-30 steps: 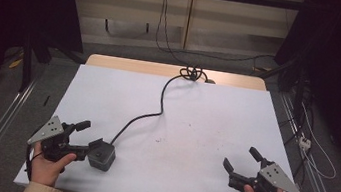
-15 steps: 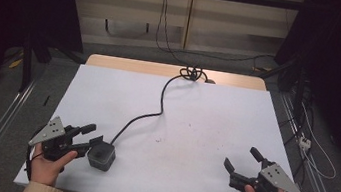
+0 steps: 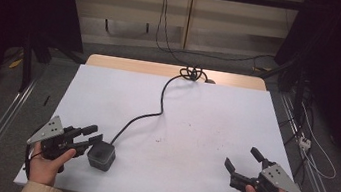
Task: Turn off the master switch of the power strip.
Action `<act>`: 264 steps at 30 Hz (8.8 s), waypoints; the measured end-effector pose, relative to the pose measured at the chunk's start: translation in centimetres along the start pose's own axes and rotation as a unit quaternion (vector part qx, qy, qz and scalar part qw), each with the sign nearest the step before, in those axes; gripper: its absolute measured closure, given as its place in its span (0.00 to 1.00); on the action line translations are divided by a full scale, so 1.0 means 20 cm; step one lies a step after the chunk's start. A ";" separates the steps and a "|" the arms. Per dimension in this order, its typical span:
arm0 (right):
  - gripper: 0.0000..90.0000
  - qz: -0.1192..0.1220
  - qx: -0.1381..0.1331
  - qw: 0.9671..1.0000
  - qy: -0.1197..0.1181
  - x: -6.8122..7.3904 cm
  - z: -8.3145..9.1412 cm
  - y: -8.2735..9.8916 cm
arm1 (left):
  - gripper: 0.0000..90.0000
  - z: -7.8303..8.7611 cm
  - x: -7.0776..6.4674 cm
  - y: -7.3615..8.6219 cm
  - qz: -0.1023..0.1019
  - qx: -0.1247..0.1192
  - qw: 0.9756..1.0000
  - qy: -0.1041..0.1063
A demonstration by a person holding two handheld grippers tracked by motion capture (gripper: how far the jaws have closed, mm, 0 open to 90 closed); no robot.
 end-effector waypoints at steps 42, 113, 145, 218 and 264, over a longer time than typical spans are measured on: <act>0.06 0.003 0.003 1.000 -0.004 0.00 0.00 0.00 | 0.95 0.05 0.01 -0.03 0.038 0.017 0.998 0.038; 0.07 0.005 0.006 1.000 -0.005 0.00 0.00 0.00 | 1.00 0.04 -0.02 0.01 0.041 0.106 0.990 0.084; 0.07 0.009 0.009 1.000 -0.006 0.00 0.00 0.00 | 1.00 0.03 -0.02 0.03 0.043 0.123 0.988 0.083; 0.07 0.013 0.009 1.000 -0.005 0.00 0.00 0.00 | 1.00 0.04 -0.03 0.05 0.048 0.137 0.986 0.080; 0.07 0.013 0.010 1.000 -0.005 0.00 0.00 0.01 | 1.00 0.03 -0.03 0.06 0.053 0.142 0.985 0.082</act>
Point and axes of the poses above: each handheld gripper's, and its own axes: z roughly backward along the jaws, y roughly out of its underside, x roughly to its left, the point moved 2 cm from there along -z, roughly forward along the jaws, and after that the axes turned 10 degrees about -x, right-handed, at the moved point
